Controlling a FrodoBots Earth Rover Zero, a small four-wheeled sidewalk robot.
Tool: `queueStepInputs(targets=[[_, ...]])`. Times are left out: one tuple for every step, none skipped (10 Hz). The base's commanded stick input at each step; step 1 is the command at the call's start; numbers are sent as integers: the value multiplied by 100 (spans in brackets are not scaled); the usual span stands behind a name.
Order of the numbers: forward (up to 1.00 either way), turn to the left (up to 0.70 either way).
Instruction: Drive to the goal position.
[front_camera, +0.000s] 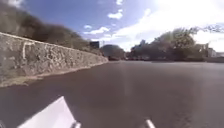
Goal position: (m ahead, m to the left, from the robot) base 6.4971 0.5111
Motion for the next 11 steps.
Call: queueStepInputs(targets=[[70, 0], [70, 0], [70, 0], [70, 0], [70, 0], [70, 0], [70, 0], [70, 0], [70, 0], [70, 0], [70, 0]])
